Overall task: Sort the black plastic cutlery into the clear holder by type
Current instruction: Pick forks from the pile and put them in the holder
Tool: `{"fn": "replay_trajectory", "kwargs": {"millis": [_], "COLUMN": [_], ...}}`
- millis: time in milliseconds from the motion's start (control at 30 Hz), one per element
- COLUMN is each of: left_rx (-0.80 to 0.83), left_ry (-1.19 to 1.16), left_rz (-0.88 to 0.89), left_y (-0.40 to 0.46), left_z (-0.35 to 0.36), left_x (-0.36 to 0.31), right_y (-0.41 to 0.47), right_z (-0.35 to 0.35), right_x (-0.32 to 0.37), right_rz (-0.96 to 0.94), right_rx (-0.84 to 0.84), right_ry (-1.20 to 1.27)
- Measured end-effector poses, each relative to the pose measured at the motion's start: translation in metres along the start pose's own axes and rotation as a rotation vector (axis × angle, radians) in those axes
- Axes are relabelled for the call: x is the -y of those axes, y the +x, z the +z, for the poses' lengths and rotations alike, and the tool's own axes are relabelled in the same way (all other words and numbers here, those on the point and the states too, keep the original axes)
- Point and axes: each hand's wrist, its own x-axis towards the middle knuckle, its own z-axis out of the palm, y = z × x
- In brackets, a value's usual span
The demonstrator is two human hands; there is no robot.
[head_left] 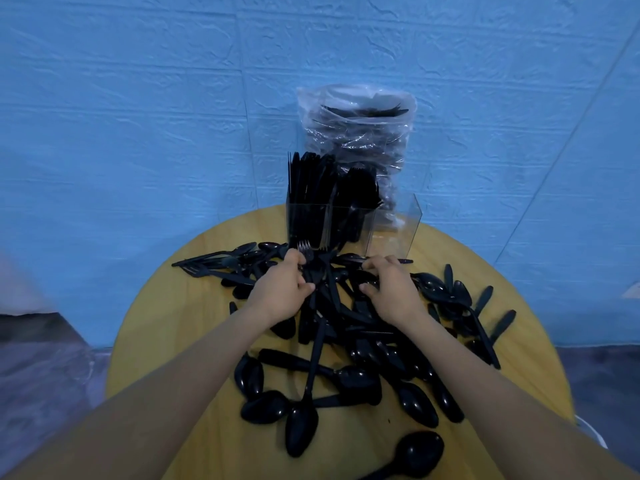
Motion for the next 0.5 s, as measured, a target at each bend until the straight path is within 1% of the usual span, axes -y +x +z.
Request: {"fn": "replay_trajectory", "kwargs": {"millis": [100, 167, 400, 500], "left_rx": [-0.003, 0.006, 0.032, 0.018], "left_ry": [-0.075, -0.059, 0.191, 0.229], "left_rz": [-0.067, -0.093, -0.165, -0.178], "left_y": [0.002, 0.003, 0.007, 0.01], "left_z": [-0.001, 0.0, 0.008, 0.01], "left_x": [-0.003, -0.004, -0.019, -0.023], "right_y": [0.001, 0.002, 0.002, 0.003], "right_z": [-0.001, -0.002, 0.002, 0.001], "right_x": [-0.004, -0.006, -0.005, 0.0], "right_rz": [0.035, 0.071, 0.075, 0.056], "right_rx": [-0.034, -0.063, -0.076, -0.085], "right_ry": [0.041, 0.049, 0.093, 0.107]}}
